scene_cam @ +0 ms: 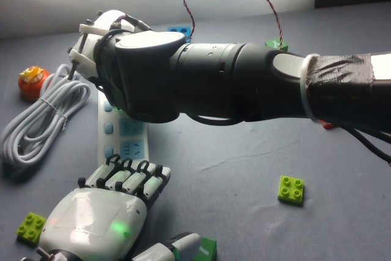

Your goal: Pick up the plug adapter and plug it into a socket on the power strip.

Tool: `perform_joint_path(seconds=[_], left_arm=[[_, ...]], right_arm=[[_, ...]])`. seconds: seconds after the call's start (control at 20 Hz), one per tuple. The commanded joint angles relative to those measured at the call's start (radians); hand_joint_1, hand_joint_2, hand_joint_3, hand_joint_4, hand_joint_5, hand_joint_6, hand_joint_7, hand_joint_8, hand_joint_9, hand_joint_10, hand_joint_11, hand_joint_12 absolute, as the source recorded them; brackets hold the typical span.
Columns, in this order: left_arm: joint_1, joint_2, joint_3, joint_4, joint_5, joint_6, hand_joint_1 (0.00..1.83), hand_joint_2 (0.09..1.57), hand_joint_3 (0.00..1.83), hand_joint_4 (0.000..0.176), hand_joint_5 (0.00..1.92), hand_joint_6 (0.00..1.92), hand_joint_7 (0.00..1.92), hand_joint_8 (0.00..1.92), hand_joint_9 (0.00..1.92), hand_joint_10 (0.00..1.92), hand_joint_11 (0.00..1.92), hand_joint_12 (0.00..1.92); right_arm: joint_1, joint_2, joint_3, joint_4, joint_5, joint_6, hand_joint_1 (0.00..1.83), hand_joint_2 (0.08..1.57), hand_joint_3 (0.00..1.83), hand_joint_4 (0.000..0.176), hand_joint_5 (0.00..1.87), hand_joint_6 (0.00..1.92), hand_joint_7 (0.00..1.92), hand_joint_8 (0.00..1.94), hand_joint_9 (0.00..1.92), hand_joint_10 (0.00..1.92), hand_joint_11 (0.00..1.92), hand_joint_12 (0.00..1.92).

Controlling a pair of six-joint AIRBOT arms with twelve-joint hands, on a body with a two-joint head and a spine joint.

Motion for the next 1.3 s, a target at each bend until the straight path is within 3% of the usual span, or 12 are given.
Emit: perform_joint_path(seconds=[0.0, 0.1, 0.15, 0.2, 0.25, 0.3, 0.35, 0.45, 0.75, 0.8, 0.95, 1.25], left_arm=[[-0.008, -0.002, 0.009, 0.039, -0.062, -0.005, 0.00, 1.25, 0.00, 0.000, 0.17, 0.00, 0.19, 0.01, 0.17, 0.01, 0.00, 0.41], [-0.010, -0.002, 0.009, 0.039, -0.057, -0.005, 0.00, 1.24, 0.00, 0.000, 0.15, 0.00, 0.15, 0.00, 0.13, 0.00, 0.00, 0.34], [-0.011, -0.002, 0.009, 0.039, -0.057, -0.005, 0.00, 1.24, 0.00, 0.000, 0.14, 0.00, 0.14, 0.00, 0.12, 0.00, 0.00, 0.34], [-0.012, -0.002, 0.010, 0.039, -0.055, -0.005, 0.00, 1.24, 0.00, 0.000, 0.14, 0.00, 0.14, 0.00, 0.12, 0.00, 0.00, 0.33], [-0.013, -0.002, 0.010, 0.039, -0.054, -0.007, 0.00, 1.24, 0.00, 0.000, 0.13, 0.00, 0.12, 0.00, 0.10, 0.00, 0.00, 0.27], [-0.014, -0.002, 0.011, 0.039, -0.054, -0.008, 0.00, 1.24, 0.00, 0.000, 0.12, 0.00, 0.12, 0.00, 0.10, 0.00, 0.00, 0.27], [-0.017, -0.002, 0.013, 0.039, -0.052, -0.008, 0.00, 1.24, 0.00, 0.000, 0.13, 0.00, 0.13, 0.00, 0.10, 0.00, 0.00, 0.28], [-0.023, -0.002, 0.017, 0.039, -0.046, -0.008, 0.00, 1.24, 0.00, 0.000, 0.13, 0.00, 0.12, 0.00, 0.10, 0.00, 0.00, 0.28], [-0.035, 0.006, 0.022, 0.039, -0.032, -0.010, 0.00, 1.24, 0.00, 0.000, 0.13, 0.00, 0.13, 0.01, 0.11, 0.01, 0.00, 0.29], [-0.040, 0.011, 0.023, 0.039, -0.030, -0.011, 0.00, 1.23, 0.00, 0.000, 0.16, 0.01, 0.15, 0.01, 0.14, 0.01, 0.00, 0.35], [-0.046, 0.013, 0.027, 0.039, -0.010, -0.015, 0.00, 1.23, 0.00, 0.000, 0.13, 0.00, 0.12, 0.00, 0.12, 0.00, 0.00, 0.28], [-0.047, 0.031, 0.021, 0.039, 0.004, -0.028, 0.00, 1.23, 0.00, 0.000, 0.13, 0.00, 0.12, 0.00, 0.11, 0.00, 0.00, 0.27]], right_arm=[[-0.001, 0.009, -0.005, -0.023, -0.013, -0.008, 1.21, 1.11, 0.00, 0.036, 0.96, 1.00, 1.02, 0.93, 1.13, 0.00, 0.64, 1.06], [-0.001, 0.009, -0.005, -0.047, -0.007, 0.005, 1.21, 1.11, 0.00, 0.034, 0.95, 1.02, 1.03, 0.91, 1.12, 0.00, 0.65, 1.04], [0.001, 0.009, -0.005, -0.050, -0.005, 0.006, 1.16, 1.11, 0.00, 0.000, 0.98, 0.98, 0.97, 0.45, 1.09, 0.01, 0.63, 1.03], [0.005, 0.009, -0.005, -0.051, -0.001, 0.007, 1.15, 1.10, 0.00, 0.000, 0.99, 0.95, 1.02, 0.20, 1.08, 0.01, 0.62, 1.04], [0.007, 0.010, -0.005, -0.051, 0.005, 0.007, 1.15, 1.10, 0.00, 0.000, 0.99, 0.96, 1.03, 0.09, 1.07, 0.00, 0.62, 1.01], [0.010, 0.011, -0.005, -0.054, 0.007, 0.007, 1.12, 1.05, 0.00, 0.000, 0.88, 0.44, 1.03, 0.04, 1.05, 0.01, 0.61, 0.98], [0.014, 0.012, -0.005, -0.066, 0.009, 0.007, 1.12, 1.03, 0.00, 0.000, 0.89, 0.18, 1.01, 0.01, 1.03, 0.00, 0.59, 0.98], [0.020, 0.014, -0.005, -0.072, 0.013, 0.007, 1.10, 1.03, 0.00, 0.000, 0.88, 0.02, 0.94, 0.00, 0.96, 0.00, 0.51, 1.01], [0.031, 0.016, -0.006, -0.072, 0.021, 0.016, 1.10, 1.01, 0.00, 0.000, 0.83, 0.00, 0.87, 0.00, 0.81, 0.00, 0.34, 1.00], [0.037, 0.018, -0.006, -0.072, 0.021, 0.023, 1.07, 1.03, 0.00, 0.000, 0.80, 0.00, 0.82, 0.00, 0.76, 0.00, 0.28, 1.02], [0.044, 0.022, -0.006, -0.072, 0.024, 0.031, 0.95, 1.08, 0.01, 0.000, 0.68, 0.00, 0.67, 0.00, 0.61, 0.00, 0.13, 1.06], [0.094, 0.065, -0.046, -0.070, 0.020, 0.043, 0.83, 1.05, 0.00, 0.000, 0.47, 0.00, 0.47, 0.00, 0.45, 0.00, 0.00, 1.03]])
